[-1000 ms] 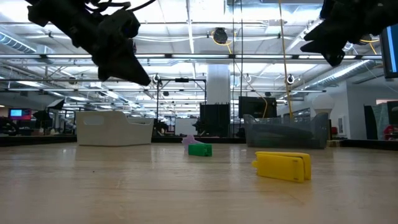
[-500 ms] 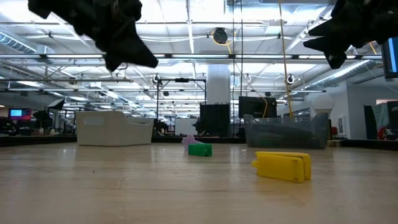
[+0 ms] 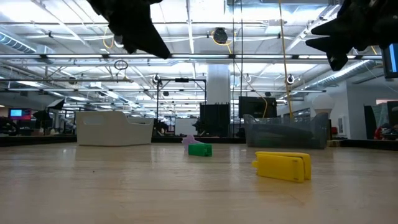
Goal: Pick and place Stapler, Stapler remover, tape
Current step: Put the green small stapler into the black bin
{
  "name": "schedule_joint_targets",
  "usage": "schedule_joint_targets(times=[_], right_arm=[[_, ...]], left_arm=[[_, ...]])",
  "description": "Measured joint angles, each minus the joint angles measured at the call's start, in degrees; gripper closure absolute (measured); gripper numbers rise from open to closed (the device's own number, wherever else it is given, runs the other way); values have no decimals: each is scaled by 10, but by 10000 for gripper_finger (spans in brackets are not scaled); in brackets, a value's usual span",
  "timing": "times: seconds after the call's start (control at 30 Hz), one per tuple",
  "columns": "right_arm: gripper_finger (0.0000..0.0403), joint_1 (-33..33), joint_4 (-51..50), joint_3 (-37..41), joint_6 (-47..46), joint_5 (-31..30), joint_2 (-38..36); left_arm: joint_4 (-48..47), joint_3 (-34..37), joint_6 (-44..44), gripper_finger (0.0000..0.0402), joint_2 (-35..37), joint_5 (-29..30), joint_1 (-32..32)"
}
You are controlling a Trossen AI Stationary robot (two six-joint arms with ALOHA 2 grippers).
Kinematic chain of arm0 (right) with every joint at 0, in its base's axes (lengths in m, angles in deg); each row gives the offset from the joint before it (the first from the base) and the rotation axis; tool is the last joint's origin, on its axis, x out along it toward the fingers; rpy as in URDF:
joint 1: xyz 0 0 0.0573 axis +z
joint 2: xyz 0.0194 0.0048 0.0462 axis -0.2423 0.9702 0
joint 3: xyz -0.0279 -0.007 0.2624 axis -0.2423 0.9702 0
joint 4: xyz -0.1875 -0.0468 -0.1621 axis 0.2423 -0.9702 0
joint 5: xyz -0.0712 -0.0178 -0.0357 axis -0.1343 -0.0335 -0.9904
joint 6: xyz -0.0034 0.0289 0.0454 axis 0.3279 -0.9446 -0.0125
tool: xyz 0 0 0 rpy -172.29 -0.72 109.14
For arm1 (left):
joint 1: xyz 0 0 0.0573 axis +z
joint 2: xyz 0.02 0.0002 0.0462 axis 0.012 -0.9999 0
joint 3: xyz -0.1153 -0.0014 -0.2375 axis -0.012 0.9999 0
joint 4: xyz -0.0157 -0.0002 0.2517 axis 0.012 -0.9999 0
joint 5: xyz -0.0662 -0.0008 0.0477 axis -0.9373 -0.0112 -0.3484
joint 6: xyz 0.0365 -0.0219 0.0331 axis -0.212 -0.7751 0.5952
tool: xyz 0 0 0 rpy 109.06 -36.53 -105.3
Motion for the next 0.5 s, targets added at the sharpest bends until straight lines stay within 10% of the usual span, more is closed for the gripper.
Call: schedule_joint_targets(times=[0.5], right_arm=[[273, 0, 67, 55, -9, 0, -9]], left_arm=[[-186, -168, 92, 364, -176, -86, -13]])
